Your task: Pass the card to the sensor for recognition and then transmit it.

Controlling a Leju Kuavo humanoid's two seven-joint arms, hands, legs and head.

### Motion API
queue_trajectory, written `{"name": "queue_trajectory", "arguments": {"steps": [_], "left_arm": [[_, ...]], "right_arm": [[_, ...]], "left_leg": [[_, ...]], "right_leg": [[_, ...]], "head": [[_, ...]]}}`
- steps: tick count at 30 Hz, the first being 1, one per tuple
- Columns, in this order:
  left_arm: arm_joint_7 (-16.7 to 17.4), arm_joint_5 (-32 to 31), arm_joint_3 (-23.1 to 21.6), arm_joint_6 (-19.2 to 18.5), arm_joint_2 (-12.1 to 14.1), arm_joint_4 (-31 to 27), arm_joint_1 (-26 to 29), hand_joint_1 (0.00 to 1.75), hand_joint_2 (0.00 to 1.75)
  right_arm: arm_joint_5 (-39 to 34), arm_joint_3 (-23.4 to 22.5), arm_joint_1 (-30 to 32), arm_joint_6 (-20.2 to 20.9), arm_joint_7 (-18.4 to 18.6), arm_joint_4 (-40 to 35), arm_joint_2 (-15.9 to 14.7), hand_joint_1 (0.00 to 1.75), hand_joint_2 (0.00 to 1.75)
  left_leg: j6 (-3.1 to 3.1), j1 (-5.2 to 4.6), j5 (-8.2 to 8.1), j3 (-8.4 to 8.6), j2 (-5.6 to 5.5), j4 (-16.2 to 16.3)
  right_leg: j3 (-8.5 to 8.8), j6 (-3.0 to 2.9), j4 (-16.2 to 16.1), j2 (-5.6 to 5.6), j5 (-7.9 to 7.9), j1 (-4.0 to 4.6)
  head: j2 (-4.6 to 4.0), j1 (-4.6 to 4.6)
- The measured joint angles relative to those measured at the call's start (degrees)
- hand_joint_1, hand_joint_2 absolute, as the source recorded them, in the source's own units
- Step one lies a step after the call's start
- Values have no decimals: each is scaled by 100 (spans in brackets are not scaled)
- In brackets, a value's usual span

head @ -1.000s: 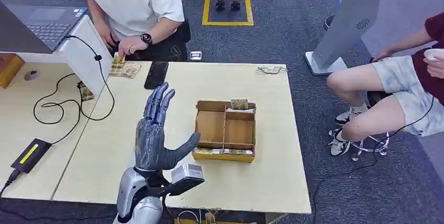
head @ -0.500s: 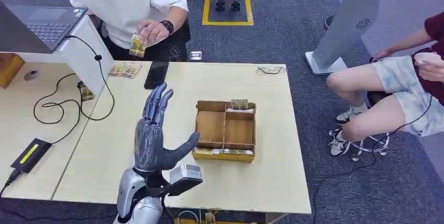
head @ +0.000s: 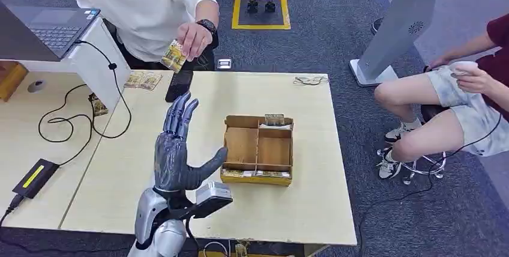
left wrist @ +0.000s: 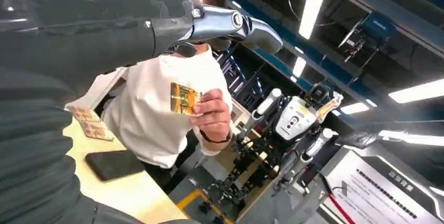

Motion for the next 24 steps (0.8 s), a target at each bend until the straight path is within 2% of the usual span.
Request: {"name": "queue_trajectory", "arguments": {"steps": [5, 15, 19, 24], "left_arm": [[284, -779, 114, 291, -4, 311, -295, 0, 175], [579, -1727, 384, 949, -24, 872, -740, 0, 175], [861, -2617, 465, 1342, -33, 1109, -847, 0, 175], [1001, -2959, 560, 1401, -44, 1346, -958, 0, 175]], "right_arm": [[225, -2, -16, -35, -107, 22, -2, 0, 175], [280, 55, -46, -131, -140, 138, -22, 0, 175], [280, 157, -43, -192, -164, 201, -57, 0, 175], [280, 280, -36, -247, -166, 317, -116, 0, 175]], "left_leg": [[0, 0, 0, 0, -1, 0], [0, 0, 0, 0, 0, 0], [0, 0, 0, 0, 0, 0], [0, 0, 1, 0, 0, 0]], "right_leg": [[0, 0, 0, 0, 0, 0], [-1, 0, 1, 1, 0, 0], [-1, 0, 0, 1, 0, 0], [-1, 0, 1, 1, 0, 0]], "head": [[0, 0], [0, 0], [0, 0], [0, 0]]}}
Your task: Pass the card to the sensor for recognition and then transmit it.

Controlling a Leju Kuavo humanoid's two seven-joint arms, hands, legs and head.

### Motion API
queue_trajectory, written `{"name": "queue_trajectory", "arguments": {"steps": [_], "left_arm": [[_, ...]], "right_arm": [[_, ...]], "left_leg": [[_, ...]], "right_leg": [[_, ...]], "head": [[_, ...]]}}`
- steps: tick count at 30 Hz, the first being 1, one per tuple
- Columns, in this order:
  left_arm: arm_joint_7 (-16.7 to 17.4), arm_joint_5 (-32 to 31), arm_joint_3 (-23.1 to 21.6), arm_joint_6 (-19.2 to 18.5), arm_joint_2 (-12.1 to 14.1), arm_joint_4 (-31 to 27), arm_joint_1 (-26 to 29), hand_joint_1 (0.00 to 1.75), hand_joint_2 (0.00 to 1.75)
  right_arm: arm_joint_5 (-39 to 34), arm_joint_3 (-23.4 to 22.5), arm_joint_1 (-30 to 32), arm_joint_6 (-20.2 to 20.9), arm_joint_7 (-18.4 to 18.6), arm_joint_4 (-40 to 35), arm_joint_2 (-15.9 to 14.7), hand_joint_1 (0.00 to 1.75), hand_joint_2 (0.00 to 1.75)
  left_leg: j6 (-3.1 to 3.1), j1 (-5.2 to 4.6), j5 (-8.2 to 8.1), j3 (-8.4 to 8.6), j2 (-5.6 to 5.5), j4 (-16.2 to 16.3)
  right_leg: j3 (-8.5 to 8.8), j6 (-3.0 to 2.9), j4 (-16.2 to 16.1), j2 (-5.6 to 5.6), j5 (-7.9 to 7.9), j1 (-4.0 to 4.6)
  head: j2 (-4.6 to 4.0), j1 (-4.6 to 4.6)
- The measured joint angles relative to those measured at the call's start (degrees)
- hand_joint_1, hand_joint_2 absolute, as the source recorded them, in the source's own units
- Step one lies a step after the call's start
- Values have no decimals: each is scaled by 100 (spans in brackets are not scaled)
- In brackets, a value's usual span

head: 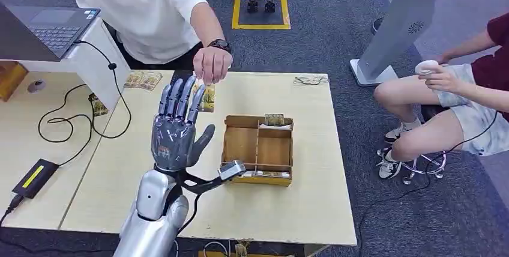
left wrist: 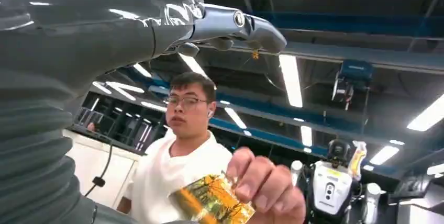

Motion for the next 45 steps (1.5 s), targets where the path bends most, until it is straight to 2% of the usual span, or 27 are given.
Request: {"name": "queue_trajectory", "arguments": {"steps": [3, 4, 6, 9, 15, 21, 22, 23, 24, 33, 45], "left_arm": [[181, -72, 35, 4, -2, 212, -93, 0, 175], [326, -81, 35, 7, 4, 282, -124, 0, 175], [854, -86, -19, 13, 99, 426, -226, 0, 175], [1759, -88, -441, 15, 419, 636, -489, 0, 175], [2400, -90, -1261, 20, 831, 947, -833, 0, 175], [2571, -90, -1611, 20, 1025, 1002, -895, 0, 175], [2575, -90, -1635, 20, 1047, 1001, -896, 24, 175], [2573, -90, -1672, 20, 1067, 1002, -896, 157, 175], [2573, -90, -1698, 20, 1091, 1001, -896, 175, 175], [2147, -90, -1722, 22, 1198, 829, -867, 175, 175], [2260, -90, -1722, 41, 1270, 759, -805, 175, 175]], "right_arm": [[0, 63, 8, -20, -13, 50, -35, 0, 175], [0, 85, 10, -18, -15, 59, -48, 0, 175], [0, 122, 12, -18, -15, 77, -64, 0, 175], [0, 186, 20, -22, -26, 120, -101, 0, 175], [0, 275, 43, -35, -9, 166, -140, 0, 175], [0, 293, 59, -33, 35, 166, -142, 0, 175], [0, 304, 65, -28, 37, 164, -142, 0, 175], [0, 313, 73, -26, 44, 164, -142, 0, 175], [0, 326, 79, -20, 48, 160, -142, 0, 175], [0, 385, 110, 48, 37, 129, -142, 0, 175], [0, 393, 111, 48, 4, 118, -142, 0, 175]], "left_leg": [[0, 0, 0, 0, 0, 0], [0, 0, 0, 0, 0, 0], [0, 0, 0, 1, 2, 0], [-1, 1, 2, 1, -1, 0], [-2, 1, 3, -1, 1, 0], [-2, 1, 2, -1, 1, 0], [-2, 1, 2, 0, 2, 0], [-2, 1, 2, -1, 1, 0], [-2, 1, 2, -1, 1, 0], [-2, 1, 2, -1, 1, 0], [-3, 1, 3, -1, 1, 0]], "right_leg": [[0, 0, 0, 0, 0, 0], [0, 0, 0, 0, 0, 0], [-3, -1, 0, 2, 1, 0], [-3, -1, 0, 0, 1, 0], [-2, -1, 1, 3, 1, 0], [-4, -1, 1, 3, 1, 0], [-4, -1, 1, 3, 1, 0], [-4, -1, 1, 3, 1, 0], [-3, -1, 1, 3, 1, 0], [-2, -1, 1, 2, 1, 0], [-1, -1, 1, 2, 1, 0]], "head": [[0, 0], [0, 2], [0, 0], [0, -2], [0, 2], [0, 0], [0, 0], [0, 0], [0, 0], [0, 0], [0, 2]]}}
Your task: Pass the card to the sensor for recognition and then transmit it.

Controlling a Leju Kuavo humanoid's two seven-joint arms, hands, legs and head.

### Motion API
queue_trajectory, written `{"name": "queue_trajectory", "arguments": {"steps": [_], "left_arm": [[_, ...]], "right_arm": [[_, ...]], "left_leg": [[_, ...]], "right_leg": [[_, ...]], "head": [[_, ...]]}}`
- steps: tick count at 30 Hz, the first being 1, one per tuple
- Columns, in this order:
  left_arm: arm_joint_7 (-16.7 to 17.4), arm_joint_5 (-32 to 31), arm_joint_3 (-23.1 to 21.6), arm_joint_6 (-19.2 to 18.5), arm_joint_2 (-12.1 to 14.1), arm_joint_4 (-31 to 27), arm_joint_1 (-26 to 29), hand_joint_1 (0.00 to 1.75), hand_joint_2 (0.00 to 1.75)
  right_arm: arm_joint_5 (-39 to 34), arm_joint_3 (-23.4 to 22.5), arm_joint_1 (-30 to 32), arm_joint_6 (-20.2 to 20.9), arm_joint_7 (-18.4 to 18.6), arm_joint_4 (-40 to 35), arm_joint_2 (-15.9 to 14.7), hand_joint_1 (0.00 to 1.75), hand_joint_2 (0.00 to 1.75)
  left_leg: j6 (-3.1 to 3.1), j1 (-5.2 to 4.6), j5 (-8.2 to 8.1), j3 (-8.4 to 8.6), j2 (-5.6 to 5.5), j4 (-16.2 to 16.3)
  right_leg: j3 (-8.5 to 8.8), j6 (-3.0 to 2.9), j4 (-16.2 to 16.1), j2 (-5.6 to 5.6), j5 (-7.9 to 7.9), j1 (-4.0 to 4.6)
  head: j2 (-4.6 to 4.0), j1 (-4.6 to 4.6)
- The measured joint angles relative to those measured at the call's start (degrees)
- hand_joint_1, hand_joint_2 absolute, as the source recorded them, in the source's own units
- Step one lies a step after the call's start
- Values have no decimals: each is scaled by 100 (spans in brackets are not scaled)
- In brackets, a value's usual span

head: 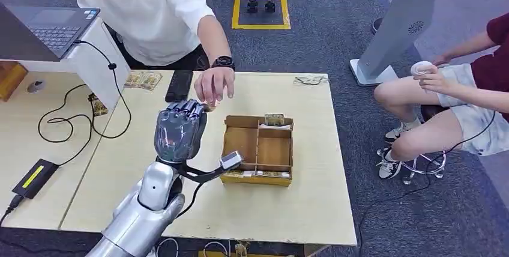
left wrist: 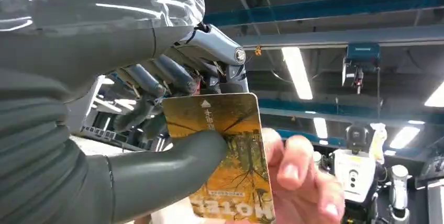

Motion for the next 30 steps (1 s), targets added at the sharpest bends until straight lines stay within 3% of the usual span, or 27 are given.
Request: {"name": "queue_trajectory", "arguments": {"steps": [17, 27, 30], "left_arm": [[129, 0, 0, -2, 122, -9, 82, 175, 175], [719, 0, 2, -2, 387, 149, 140, 175, 175], [741, 0, 2, -2, 481, 216, 157, 175, 175]], "right_arm": [[0, 22, 2, 0, 28, -7, 0, 0, 175], [0, 7, -6, -68, -4, 22, -74, 0, 175], [0, -7, -6, -68, -2, 42, -98, 0, 175]], "left_leg": [[0, 0, 0, 0, 0, 0], [0, 0, 0, -1, 0, 0], [0, 0, 0, -2, -1, 0]], "right_leg": [[0, 0, 0, 0, 0, 0], [0, 0, 1, 0, 0, 0], [0, 0, 1, -1, -1, 0]], "head": [[0, -2], [0, -2], [0, -2]]}}
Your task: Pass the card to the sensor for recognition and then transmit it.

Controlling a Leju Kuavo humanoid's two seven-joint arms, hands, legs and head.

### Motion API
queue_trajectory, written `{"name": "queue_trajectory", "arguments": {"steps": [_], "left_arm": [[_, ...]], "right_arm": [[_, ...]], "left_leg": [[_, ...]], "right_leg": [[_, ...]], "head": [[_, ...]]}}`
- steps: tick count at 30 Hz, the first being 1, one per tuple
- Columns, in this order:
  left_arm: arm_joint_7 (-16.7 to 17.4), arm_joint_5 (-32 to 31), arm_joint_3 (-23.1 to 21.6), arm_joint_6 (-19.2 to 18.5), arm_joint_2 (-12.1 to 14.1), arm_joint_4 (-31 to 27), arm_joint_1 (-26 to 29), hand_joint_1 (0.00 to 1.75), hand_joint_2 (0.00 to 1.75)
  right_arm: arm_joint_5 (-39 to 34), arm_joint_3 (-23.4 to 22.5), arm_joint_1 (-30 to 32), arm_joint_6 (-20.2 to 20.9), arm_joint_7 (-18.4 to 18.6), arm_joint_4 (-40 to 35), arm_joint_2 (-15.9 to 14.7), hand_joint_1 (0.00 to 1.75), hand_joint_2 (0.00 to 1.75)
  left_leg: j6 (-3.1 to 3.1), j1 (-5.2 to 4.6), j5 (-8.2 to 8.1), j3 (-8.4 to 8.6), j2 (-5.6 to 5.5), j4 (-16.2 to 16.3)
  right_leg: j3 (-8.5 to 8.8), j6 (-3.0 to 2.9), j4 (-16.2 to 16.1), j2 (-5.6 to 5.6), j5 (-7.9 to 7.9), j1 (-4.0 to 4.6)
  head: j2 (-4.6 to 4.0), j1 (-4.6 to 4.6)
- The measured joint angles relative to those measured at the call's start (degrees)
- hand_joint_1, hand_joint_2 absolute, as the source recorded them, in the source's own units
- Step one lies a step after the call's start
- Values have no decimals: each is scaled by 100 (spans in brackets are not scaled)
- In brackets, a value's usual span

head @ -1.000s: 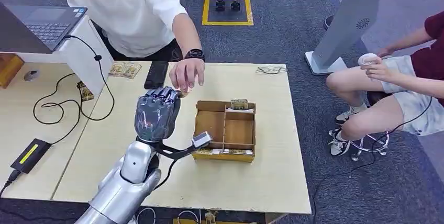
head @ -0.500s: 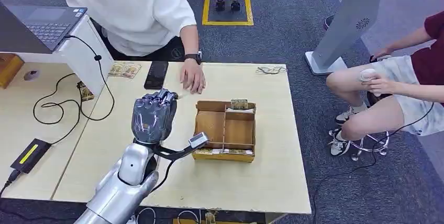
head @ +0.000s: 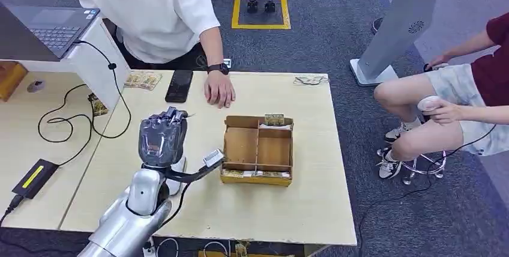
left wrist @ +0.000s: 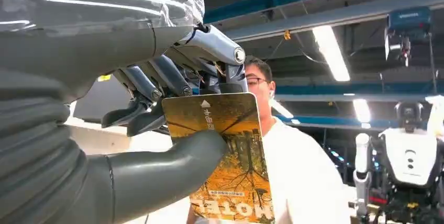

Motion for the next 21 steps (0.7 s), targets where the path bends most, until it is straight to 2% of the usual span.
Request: {"name": "queue_trajectory", "arguments": {"steps": [11, 16, 21], "left_arm": [[4, 0, 0, 0, 107, 48, 17, 175, 175], [201, 0, 0, 0, 155, 63, 43, 175, 175], [212, 0, 48, 0, 256, 63, 164, 175, 175]], "right_arm": [[0, -7, -2, 0, 0, 9, -15, 0, 175], [0, -17, -5, -2, 20, 22, -26, 0, 175], [0, -37, -7, -2, 22, 37, -35, 0, 175]], "left_leg": [[0, 0, 0, 0, 0, 0], [0, 0, 0, 0, 0, 0], [0, 0, 0, 0, 0, 0]], "right_leg": [[0, 0, 0, 0, 0, 0], [0, 0, 0, 0, 0, 0], [-1, 0, 0, 0, 0, 0]], "head": [[0, 0], [0, 0], [0, 0]]}}
